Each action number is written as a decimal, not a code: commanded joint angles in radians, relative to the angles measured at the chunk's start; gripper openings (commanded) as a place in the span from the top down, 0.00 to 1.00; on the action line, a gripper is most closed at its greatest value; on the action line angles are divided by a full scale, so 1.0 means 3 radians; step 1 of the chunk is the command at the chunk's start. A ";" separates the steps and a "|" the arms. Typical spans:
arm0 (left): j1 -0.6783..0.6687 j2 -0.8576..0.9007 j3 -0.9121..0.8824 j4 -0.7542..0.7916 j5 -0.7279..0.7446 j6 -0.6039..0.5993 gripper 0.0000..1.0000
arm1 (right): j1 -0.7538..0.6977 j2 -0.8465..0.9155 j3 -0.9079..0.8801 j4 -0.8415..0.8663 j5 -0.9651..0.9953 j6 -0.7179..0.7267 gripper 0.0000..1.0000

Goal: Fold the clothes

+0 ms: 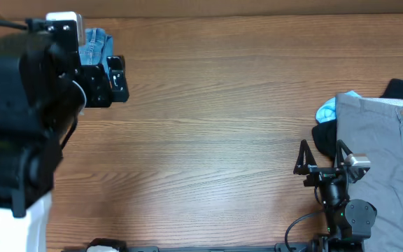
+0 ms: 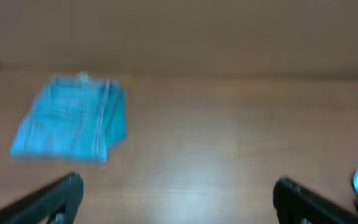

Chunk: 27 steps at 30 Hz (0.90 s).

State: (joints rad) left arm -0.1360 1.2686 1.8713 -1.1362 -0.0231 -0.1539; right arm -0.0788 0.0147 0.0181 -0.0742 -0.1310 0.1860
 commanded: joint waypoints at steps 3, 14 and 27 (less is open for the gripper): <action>-0.0003 -0.0802 -0.1380 0.1035 -0.0064 0.0530 0.00 | -0.0004 -0.0039 -0.0033 0.0020 -0.0015 -0.0001 0.00; -0.0003 -0.2308 -0.3530 0.2199 -0.0095 0.0964 0.00 | -0.0004 -0.0039 -0.0033 0.0020 -0.0015 -0.0001 0.00; -0.0003 -0.3716 -0.5292 0.2768 -0.0095 0.0949 0.00 | -0.0004 -0.0039 -0.0033 0.0020 -0.0015 0.0000 0.00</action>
State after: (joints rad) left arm -0.1360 0.2264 0.3553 -0.3241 -0.0422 0.1127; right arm -0.0788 0.0147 0.0181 -0.0742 -0.1314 0.1864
